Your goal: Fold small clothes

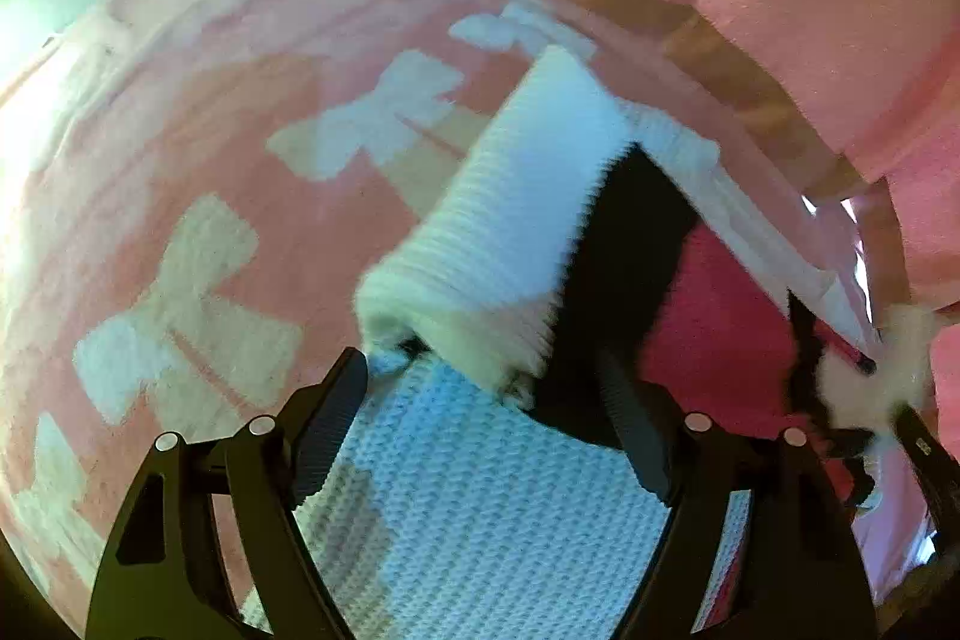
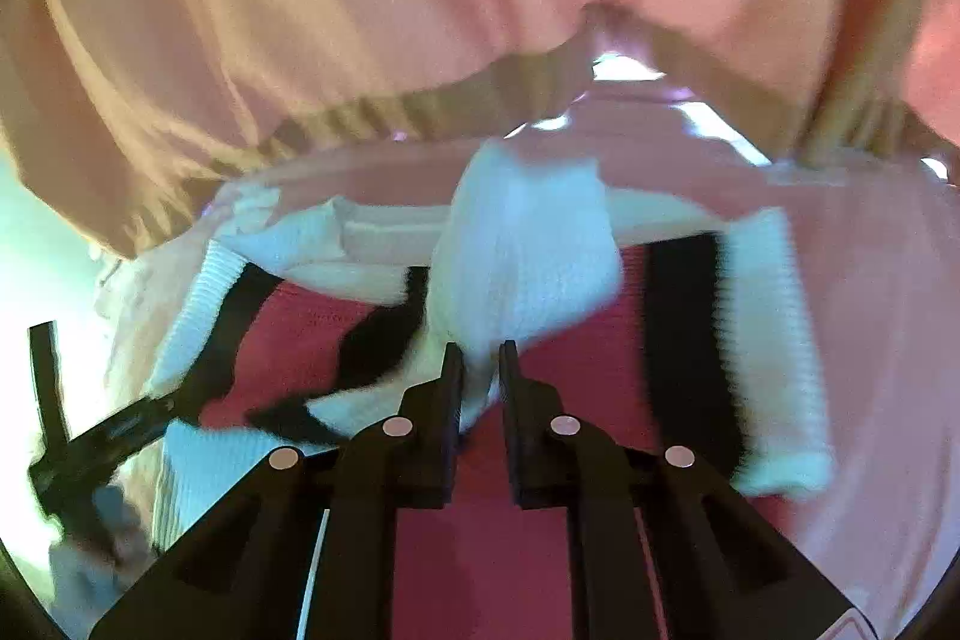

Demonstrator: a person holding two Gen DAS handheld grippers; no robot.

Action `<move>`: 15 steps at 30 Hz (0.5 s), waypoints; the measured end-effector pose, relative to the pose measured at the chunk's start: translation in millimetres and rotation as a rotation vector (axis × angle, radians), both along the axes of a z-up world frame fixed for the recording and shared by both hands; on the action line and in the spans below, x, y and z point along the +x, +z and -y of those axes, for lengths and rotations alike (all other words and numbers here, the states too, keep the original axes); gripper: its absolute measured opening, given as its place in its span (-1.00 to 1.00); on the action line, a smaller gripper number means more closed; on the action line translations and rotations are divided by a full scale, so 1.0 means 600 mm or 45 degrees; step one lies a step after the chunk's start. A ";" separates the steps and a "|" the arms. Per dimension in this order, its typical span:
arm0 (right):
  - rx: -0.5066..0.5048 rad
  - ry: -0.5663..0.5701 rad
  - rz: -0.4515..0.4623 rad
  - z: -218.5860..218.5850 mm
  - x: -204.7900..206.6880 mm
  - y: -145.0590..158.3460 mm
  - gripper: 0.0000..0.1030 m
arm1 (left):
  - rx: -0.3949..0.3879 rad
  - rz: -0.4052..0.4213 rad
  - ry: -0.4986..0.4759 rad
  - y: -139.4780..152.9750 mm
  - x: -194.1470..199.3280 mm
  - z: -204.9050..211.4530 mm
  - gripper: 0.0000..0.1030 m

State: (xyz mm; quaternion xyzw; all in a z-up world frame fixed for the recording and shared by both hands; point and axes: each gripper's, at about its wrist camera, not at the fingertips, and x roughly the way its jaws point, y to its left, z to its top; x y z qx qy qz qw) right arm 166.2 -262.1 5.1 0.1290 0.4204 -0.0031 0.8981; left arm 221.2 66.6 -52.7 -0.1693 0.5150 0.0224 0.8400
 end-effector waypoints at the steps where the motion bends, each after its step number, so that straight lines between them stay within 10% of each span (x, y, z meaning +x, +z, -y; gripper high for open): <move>1: -0.033 -0.019 -0.023 0.014 -0.011 -0.005 -0.78 | 0.007 0.003 -0.004 -0.001 -0.001 0.000 0.47; 7: 0.149 -0.127 -0.254 0.095 -0.010 -0.099 -0.65 | 0.011 -0.010 0.010 -0.015 -0.011 0.005 0.48; 9: 0.203 -0.126 -0.178 0.100 -0.006 -0.077 -0.32 | -0.005 0.010 0.013 -0.004 -0.016 0.007 0.49; 11: 0.172 -0.147 -0.129 0.097 -0.002 -0.063 0.47 | -0.034 0.022 0.028 0.002 -0.019 0.007 0.58; 15: 0.142 -0.199 -0.187 0.100 0.020 -0.088 0.47 | -0.113 -0.006 0.101 -0.015 -0.006 -0.006 0.63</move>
